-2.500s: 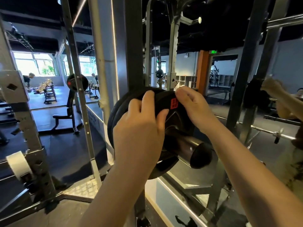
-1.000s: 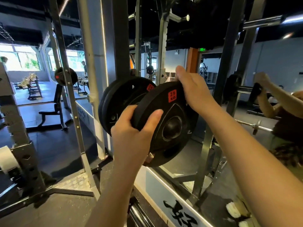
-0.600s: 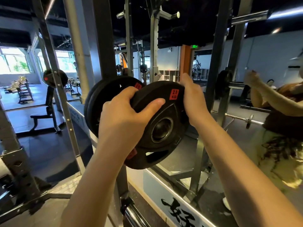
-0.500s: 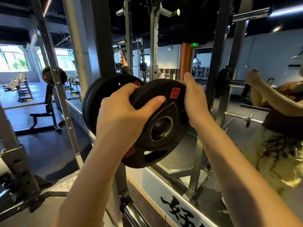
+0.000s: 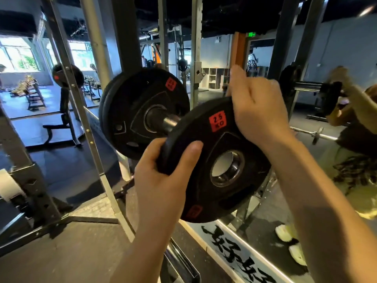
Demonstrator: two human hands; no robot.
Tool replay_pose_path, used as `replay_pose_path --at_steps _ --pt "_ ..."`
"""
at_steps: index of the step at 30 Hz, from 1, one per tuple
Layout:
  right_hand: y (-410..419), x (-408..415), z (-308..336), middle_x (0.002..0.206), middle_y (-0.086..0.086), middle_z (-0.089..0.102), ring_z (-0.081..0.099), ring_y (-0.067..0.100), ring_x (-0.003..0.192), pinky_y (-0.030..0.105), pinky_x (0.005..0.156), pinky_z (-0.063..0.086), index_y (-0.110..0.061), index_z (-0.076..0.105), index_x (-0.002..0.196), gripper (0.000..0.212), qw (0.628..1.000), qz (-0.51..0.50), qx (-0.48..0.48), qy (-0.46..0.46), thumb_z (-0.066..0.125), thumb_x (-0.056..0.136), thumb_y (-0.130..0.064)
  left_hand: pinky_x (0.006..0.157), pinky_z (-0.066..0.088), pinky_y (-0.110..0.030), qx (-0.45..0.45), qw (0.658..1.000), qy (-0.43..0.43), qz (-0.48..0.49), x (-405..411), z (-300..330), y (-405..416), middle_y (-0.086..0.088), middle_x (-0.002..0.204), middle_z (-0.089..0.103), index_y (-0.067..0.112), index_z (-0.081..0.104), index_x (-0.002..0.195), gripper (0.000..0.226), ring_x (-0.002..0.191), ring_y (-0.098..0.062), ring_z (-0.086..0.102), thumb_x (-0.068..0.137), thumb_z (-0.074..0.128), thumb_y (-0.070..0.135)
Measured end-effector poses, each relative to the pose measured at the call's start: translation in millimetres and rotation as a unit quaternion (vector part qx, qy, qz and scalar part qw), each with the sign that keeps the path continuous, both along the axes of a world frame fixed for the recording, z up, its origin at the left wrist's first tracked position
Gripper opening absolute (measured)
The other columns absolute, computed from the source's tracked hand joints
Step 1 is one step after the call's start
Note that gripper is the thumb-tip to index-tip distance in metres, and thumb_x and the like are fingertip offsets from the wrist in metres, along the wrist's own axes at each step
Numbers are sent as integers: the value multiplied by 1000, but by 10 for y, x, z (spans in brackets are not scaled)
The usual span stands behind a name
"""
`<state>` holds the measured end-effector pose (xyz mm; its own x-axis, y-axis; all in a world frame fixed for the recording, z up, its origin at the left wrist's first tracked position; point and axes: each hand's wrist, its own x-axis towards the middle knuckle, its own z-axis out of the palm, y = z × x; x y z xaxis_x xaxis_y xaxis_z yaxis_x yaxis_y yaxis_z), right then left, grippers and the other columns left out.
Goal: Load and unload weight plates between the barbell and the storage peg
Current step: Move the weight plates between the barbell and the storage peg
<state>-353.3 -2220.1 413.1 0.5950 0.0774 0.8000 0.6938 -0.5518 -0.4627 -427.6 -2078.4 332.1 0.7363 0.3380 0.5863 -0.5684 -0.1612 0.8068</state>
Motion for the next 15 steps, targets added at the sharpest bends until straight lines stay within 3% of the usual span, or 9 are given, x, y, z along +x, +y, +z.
replay_pose_path --at_steps 3,5,7,9,11,15 --pt "-220 -85 -271 51 5 40 38 24 49 30 49 32 -2 52 61 58 996 -1 72 52 27 95 -42 66 55 -21 47 999 15 3 -50 -67 -101 15 81 68 42 65 85 27 78 -5 67 64 66 60" --pt "-305 -116 -428 49 1 35 33 16 46 19 46 30 -10 50 65 47 995 -42 53 72 25 93 -39 68 56 -24 74 997 36 4 -86 -147 -148 14 81 69 40 65 87 31 78 -6 68 64 67 61" --pt "-362 -133 -584 51 4 38 34 18 46 16 51 36 -4 48 66 51 994 -77 27 69 23 94 -39 68 55 -28 67 996 63 6 -154 -264 -196 13 78 69 38 66 85 32 75 -7 68 63 73 61" --pt "-370 -168 -756 55 12 46 44 21 52 27 54 37 0 54 66 58 992 -29 61 105 29 98 -41 63 52 -22 57 994 91 17 -256 -373 -224 13 73 68 33 66 79 36 69 -6 66 60 77 62" --pt "-332 -215 -934 54 4 45 45 16 53 32 57 38 -7 54 64 55 984 36 77 159 33 96 -46 57 50 -17 47 991 122 29 -392 -484 -213 11 69 66 29 64 73 36 64 -6 65 55 71 59" --pt "-139 -355 -1372 55 -2 45 46 11 55 23 55 40 -16 54 64 47 953 148 51 258 33 91 -48 46 39 -10 59 979 183 59 -698 -723 -16 13 55 58 17 57 65 39 50 1 55 51 73 50"
